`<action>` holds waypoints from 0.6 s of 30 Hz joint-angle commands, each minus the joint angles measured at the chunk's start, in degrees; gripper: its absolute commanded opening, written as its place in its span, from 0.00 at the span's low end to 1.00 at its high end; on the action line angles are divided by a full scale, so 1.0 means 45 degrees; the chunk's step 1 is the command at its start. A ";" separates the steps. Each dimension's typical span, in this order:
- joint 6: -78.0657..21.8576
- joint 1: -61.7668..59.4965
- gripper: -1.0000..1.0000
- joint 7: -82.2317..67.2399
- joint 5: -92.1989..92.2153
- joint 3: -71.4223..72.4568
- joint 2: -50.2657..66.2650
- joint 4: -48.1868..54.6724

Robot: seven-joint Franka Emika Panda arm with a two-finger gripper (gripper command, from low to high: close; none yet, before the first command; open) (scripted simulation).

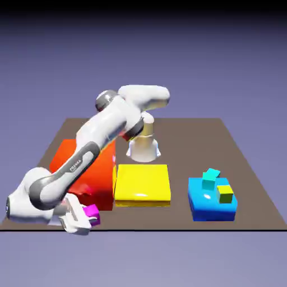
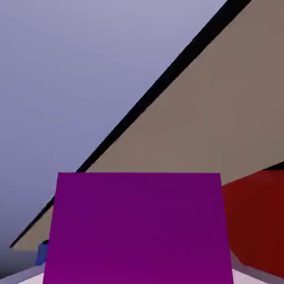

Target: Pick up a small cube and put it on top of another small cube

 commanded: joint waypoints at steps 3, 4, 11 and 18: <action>0.0104 0.0040 0.00 -0.1145 -0.1680 0.0882 -0.0342 0.0154; 0.0139 0.0053 0.00 -0.1523 -0.2234 0.1176 -0.0456 0.0206; 0.0386 0.0147 0.00 -0.4171 -0.6110 0.3233 -0.1255 0.0564; 0.0633 0.0241 0.00 -0.6819 -0.9986 0.5290 -0.2054 0.0923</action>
